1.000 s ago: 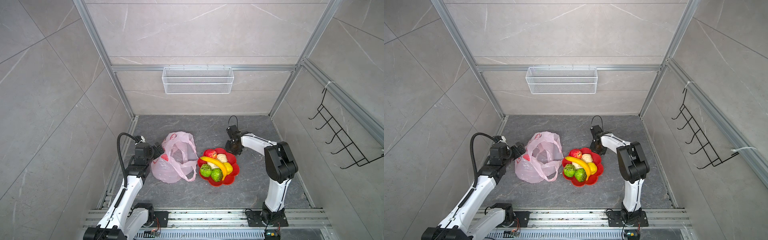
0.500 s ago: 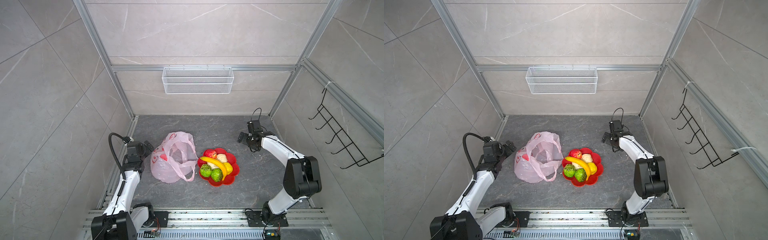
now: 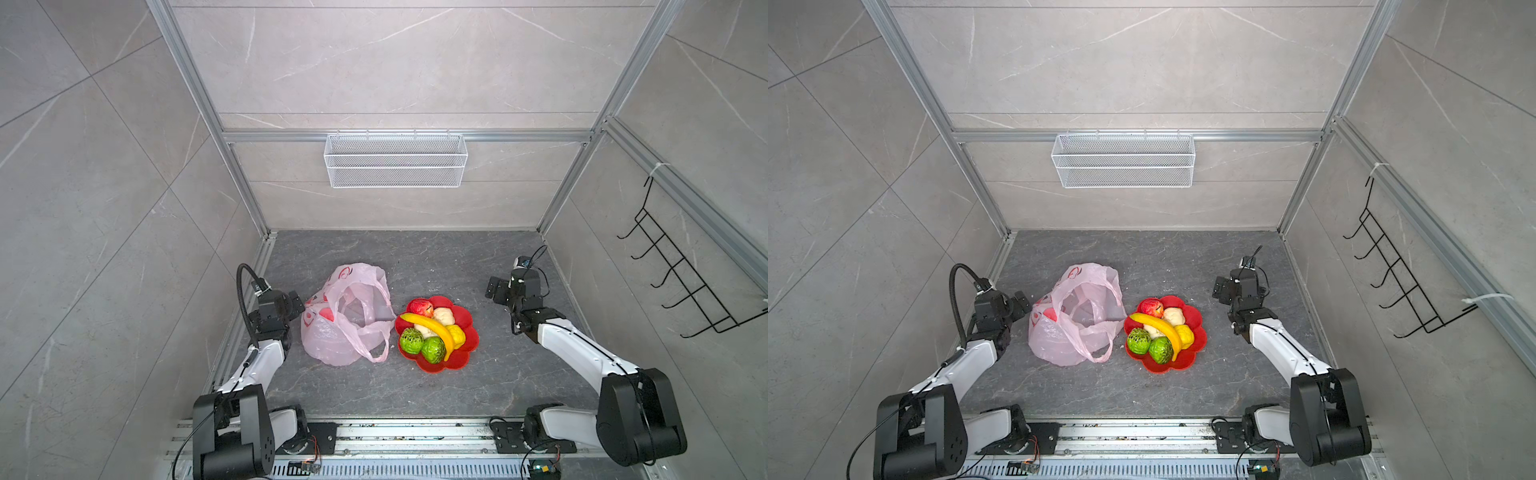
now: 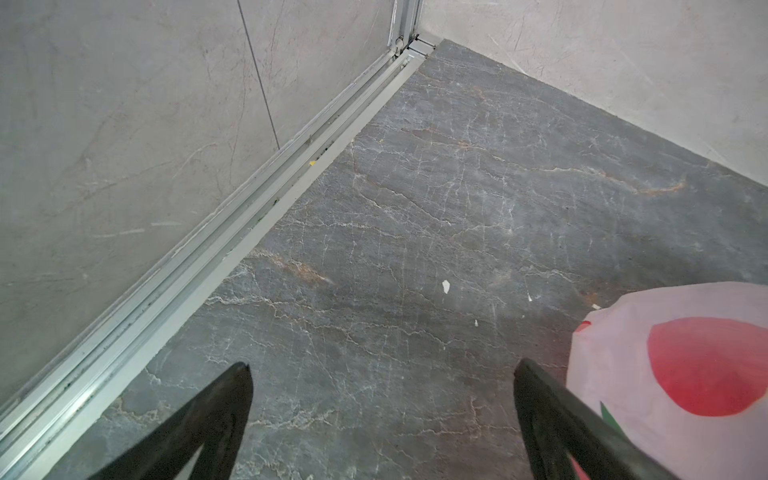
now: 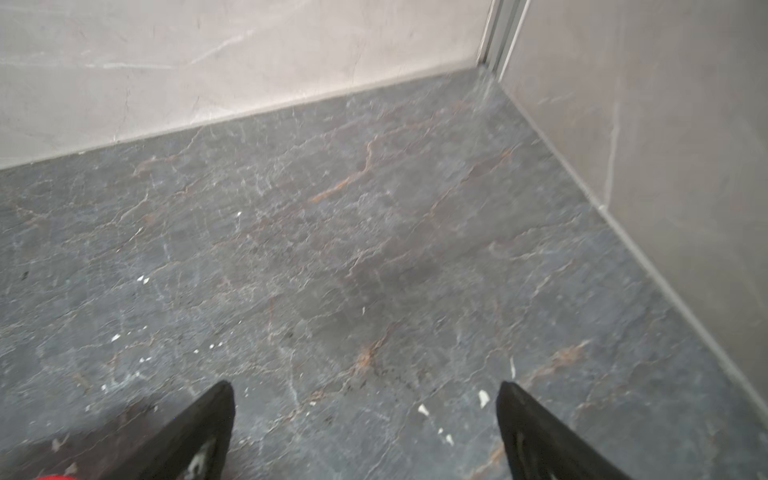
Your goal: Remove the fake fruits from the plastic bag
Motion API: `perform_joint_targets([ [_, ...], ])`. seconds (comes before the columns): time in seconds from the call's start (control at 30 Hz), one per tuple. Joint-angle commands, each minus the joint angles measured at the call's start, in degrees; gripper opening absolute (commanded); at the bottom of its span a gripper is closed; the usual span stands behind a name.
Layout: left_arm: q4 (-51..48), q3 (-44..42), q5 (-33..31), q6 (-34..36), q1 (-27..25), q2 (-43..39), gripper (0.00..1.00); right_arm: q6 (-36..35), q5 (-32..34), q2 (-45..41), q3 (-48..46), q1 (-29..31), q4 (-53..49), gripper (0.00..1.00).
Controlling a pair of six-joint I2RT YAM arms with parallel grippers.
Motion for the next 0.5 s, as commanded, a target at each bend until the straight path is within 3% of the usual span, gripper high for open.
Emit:
perform_joint_targets([
  [0.0, 9.7, -0.4, 0.7, 4.7, 0.1, 2.0, 1.00, -2.8, 3.2, -2.5, -1.8, 0.1, 4.3, 0.99],
  [0.1, 11.9, -1.5, 4.7, 5.0, 0.1, 3.6, 1.00, -3.2, 3.8, -4.4, -3.8, 0.1, 4.5, 0.99],
  [0.23, 21.9, -6.0, 9.0, 5.9, 0.1, 5.8, 1.00, -4.7, 4.4, -7.1, -7.5, 0.1, 7.1, 0.99],
  [0.47, 30.5, -9.3, 12.7, 7.4, 0.1, 9.4, 1.00, -5.8, 4.3, -6.9, -11.0, 0.1, 11.0, 0.99],
])
